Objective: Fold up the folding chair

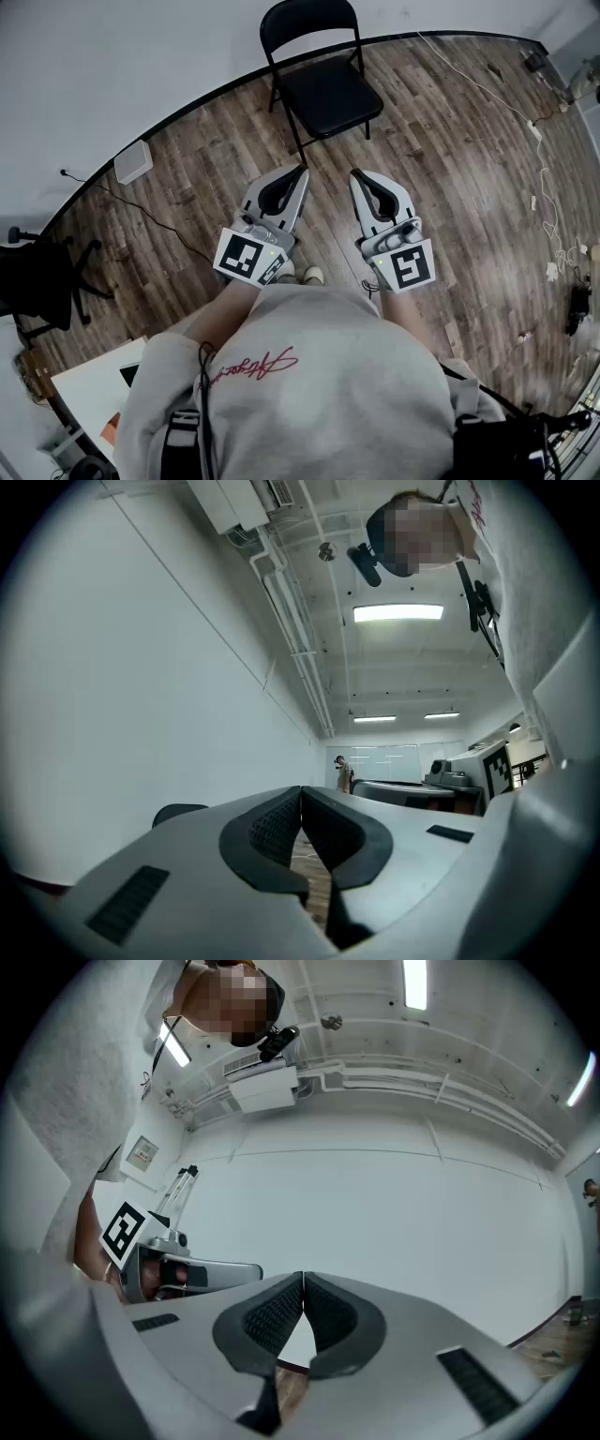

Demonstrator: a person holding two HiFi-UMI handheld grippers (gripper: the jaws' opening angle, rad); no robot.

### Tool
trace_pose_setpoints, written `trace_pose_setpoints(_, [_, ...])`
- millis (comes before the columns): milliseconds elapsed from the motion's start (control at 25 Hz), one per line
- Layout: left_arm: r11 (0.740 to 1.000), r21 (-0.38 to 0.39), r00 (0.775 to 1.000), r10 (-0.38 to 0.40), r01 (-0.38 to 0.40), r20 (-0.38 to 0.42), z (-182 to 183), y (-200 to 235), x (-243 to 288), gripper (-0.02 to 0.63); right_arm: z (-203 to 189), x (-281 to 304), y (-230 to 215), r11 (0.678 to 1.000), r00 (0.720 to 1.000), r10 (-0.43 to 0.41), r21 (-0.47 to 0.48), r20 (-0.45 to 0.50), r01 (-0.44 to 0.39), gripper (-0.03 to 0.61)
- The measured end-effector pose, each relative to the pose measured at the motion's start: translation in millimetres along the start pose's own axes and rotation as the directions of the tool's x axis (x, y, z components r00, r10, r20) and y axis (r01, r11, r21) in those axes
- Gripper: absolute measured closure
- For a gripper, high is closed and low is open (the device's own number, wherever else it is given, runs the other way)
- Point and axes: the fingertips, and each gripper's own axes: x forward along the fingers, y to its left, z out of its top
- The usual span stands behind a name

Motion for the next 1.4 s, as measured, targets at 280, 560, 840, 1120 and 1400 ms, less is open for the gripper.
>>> trace_pose_setpoints(280, [1.0,0.006,1.0,0.012,-0.012,-0.004,-1,3,-7,0.598,1,1,8,1.0,1.0,0.01,0.001,0.006,-0.01,0.563])
trace_pose_setpoints(560, [1.0,0.003,1.0,0.02,-0.02,-0.01,-2,9,-9,0.598,1,6,10,1.0,1.0,0.014,-0.001,0.003,-0.014,0.563])
trace_pose_setpoints(840, [1.0,-0.003,1.0,0.014,-0.014,-0.018,-5,3,-4,0.598,-1,-1,2,0.998,1.0,-0.016,0.061,0.022,0.014,0.561])
trace_pose_setpoints(1120, [0.999,-0.009,0.999,0.035,-0.035,-0.01,-13,-6,4,0.598,-8,-13,-4,0.999,1.0,0.015,0.035,0.014,-0.016,0.561])
trace_pose_setpoints(1400, [0.997,-0.01,0.997,0.08,-0.081,-0.014,-22,4,17,0.598,-25,-11,-12,0.998,0.998,0.055,0.029,-0.012,-0.055,0.561])
